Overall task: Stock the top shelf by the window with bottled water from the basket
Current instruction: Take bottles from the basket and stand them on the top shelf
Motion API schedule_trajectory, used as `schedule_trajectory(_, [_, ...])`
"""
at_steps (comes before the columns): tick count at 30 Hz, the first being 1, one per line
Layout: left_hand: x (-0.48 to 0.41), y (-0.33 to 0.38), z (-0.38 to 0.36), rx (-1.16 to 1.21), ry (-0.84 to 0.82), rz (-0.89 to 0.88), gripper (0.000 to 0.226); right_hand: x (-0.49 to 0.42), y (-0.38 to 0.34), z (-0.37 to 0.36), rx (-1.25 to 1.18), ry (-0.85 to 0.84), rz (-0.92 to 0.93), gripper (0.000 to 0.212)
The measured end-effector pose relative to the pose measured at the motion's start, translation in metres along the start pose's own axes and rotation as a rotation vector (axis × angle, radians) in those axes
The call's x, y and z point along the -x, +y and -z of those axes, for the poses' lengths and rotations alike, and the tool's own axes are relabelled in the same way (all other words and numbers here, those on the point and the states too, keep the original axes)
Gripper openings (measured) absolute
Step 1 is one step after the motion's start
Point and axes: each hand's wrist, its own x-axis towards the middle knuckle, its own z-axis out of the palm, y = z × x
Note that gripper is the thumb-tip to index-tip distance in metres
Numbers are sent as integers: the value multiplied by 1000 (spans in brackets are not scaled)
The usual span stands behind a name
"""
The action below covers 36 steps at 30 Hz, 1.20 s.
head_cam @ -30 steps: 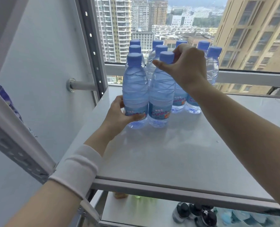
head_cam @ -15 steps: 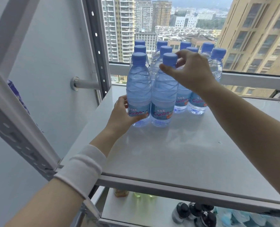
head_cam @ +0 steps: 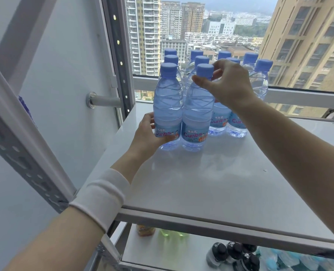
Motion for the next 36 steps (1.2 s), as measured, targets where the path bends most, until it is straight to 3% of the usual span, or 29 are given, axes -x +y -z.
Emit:
schedule_trajectory(13, [10,10,-5,52,9,17,72,4,-3,-1,38,-43,-45,59])
schedule_trajectory(17, [19,14,-4,-47,-16,-12,70,12,-7,3,-17,-76,-69,66])
schedule_trajectory(20, [36,19,-4,-249,17,12,81,29,-5,11,-14,-99,-61,73])
schedule_trajectory(25, [88,40,-13,-376,78,-35,64,87,19,34,86,-104,-32,69])
schedule_trajectory(36, [272,62,-115,-622,-5,-70,63,305,117,109,470,-253,145,67])
